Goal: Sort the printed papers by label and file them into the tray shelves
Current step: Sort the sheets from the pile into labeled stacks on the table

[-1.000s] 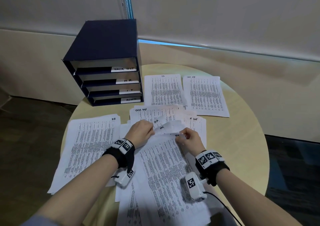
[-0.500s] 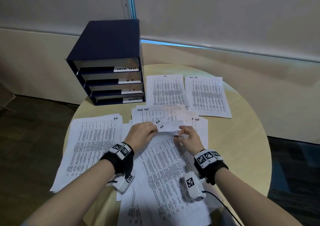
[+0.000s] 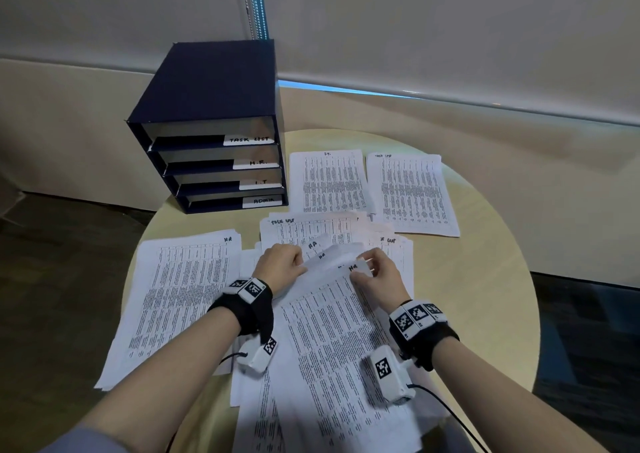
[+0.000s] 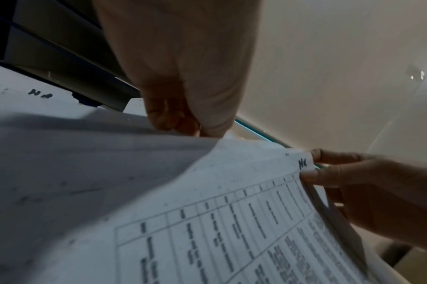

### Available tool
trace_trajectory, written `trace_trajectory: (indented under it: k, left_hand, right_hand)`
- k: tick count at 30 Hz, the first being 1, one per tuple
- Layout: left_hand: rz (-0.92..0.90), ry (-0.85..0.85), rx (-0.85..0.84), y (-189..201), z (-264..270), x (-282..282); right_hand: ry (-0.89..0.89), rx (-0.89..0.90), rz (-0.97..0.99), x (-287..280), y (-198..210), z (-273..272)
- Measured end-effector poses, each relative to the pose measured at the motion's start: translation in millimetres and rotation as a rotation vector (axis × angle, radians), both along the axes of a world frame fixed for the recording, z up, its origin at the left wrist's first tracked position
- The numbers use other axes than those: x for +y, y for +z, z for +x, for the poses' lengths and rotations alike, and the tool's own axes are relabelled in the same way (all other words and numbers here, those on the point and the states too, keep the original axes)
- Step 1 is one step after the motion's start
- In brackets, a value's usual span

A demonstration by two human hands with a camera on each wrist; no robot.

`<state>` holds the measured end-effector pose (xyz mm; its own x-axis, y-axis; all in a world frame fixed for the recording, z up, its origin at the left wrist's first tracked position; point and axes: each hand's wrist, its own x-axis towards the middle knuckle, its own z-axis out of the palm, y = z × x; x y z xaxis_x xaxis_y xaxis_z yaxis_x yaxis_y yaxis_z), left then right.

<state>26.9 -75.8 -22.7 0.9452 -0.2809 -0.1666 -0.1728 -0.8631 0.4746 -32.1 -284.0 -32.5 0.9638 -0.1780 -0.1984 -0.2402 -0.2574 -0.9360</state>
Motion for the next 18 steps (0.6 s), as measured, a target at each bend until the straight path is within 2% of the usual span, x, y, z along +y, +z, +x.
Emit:
trace_trajectory:
  k: [10, 12, 15, 18]
  left_hand:
    - [0.179, -0.291, -0.220, 7, -4, 5]
    - [0.173, -0.299, -0.262, 5, -5, 6]
    - [0.003, -0.172, -0.260, 5, -11, 6]
    - [0.070, -0.244, -0.285, 3, -12, 8]
  right_hand:
    - [0.003, 0.011, 0.012, 2, -4, 3]
    - [0.001, 0.023, 0.033, 4, -3, 4]
    - [-0.029, 0.011, -0.006, 4, -4, 5]
    - [-0.020, 0.000, -0.034, 4, -3, 4]
